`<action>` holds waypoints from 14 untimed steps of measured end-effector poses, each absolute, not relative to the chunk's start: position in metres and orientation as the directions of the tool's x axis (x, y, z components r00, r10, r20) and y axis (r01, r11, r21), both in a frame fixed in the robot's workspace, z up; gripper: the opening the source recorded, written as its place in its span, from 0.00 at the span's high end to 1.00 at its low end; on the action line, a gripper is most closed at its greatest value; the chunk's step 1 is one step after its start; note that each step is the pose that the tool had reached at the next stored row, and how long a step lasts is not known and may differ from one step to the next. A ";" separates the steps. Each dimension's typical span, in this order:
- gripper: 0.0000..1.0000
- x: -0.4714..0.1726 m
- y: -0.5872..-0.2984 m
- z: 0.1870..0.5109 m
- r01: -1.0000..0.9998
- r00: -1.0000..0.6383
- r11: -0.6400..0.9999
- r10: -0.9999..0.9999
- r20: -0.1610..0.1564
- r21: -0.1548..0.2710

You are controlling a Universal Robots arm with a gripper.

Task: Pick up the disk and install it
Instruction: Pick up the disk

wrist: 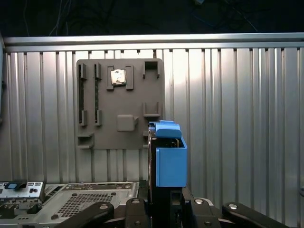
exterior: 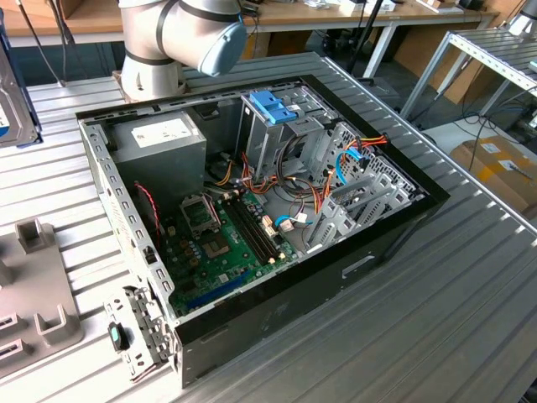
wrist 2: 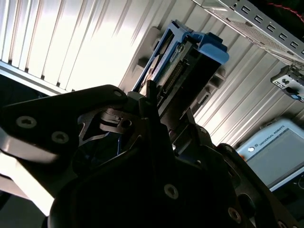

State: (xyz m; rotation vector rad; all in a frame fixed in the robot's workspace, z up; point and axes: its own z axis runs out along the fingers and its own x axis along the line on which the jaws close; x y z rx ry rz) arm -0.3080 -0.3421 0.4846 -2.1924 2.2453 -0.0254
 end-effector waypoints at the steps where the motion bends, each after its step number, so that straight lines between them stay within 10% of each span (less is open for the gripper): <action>1: 0.65 -0.306 -0.342 0.485 -1.000 -0.024 0.024 -1.000 0.009 -0.014; 14: 0.65 -0.279 -0.339 0.485 -1.000 -0.024 0.024 -1.000 0.009 -0.014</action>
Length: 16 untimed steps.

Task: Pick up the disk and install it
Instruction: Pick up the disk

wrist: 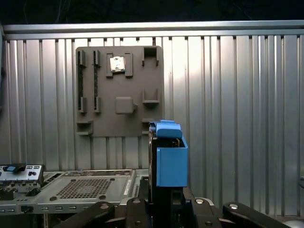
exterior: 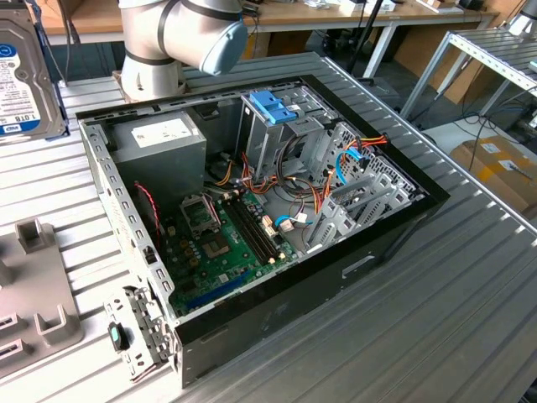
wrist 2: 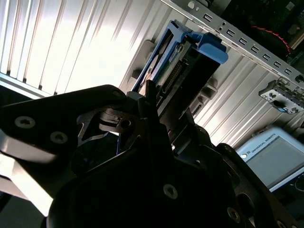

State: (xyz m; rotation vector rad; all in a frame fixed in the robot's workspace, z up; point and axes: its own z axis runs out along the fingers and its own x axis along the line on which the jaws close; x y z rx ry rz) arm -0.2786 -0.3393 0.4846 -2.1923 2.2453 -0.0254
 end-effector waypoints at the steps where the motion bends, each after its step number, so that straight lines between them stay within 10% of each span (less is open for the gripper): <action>1: 0.65 -0.277 -0.339 0.485 -1.000 -0.024 0.024 -1.000 0.009 -0.014; 16: 0.65 -0.242 -0.337 0.485 -1.000 -0.024 0.024 -1.000 0.009 -0.014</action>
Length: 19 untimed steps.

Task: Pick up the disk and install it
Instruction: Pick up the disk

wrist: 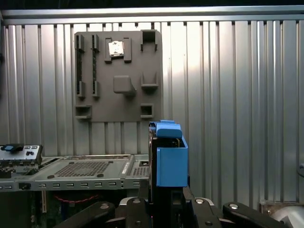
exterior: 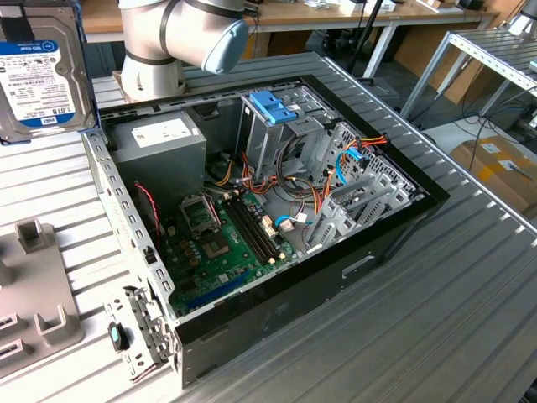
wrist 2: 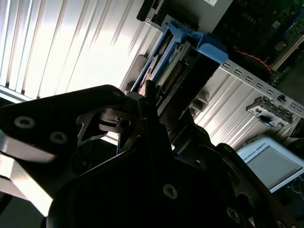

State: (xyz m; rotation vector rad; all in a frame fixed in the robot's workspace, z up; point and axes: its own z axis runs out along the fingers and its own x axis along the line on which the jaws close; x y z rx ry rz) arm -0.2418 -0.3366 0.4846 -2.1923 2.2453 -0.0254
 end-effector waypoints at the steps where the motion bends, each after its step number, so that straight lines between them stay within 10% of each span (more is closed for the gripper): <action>1: 0.65 -0.240 -0.336 0.485 -1.000 -0.024 0.024 -1.000 0.009 -0.014; 19: 0.65 -0.192 -0.333 0.485 -1.000 -0.024 0.024 -1.000 0.009 -0.014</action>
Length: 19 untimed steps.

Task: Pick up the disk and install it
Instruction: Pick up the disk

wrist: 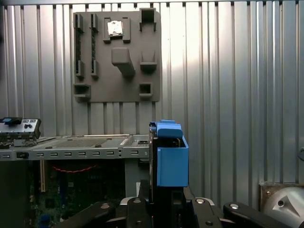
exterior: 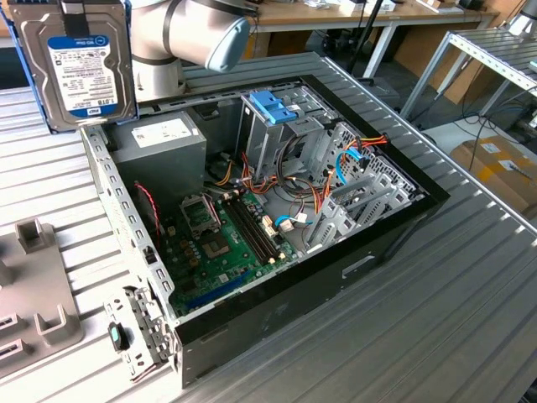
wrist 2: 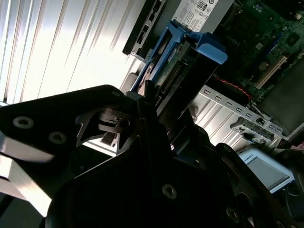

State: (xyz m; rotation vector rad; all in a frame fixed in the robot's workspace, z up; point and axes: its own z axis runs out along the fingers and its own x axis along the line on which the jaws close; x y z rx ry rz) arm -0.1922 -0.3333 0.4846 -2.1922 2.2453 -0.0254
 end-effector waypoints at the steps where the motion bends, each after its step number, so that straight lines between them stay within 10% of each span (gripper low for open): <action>1: 0.65 -0.189 -0.333 0.485 -1.000 -0.024 0.024 -1.000 0.009 -0.014; 19: 0.65 -0.149 -0.330 0.485 -1.000 -0.024 0.024 -1.000 0.009 -0.014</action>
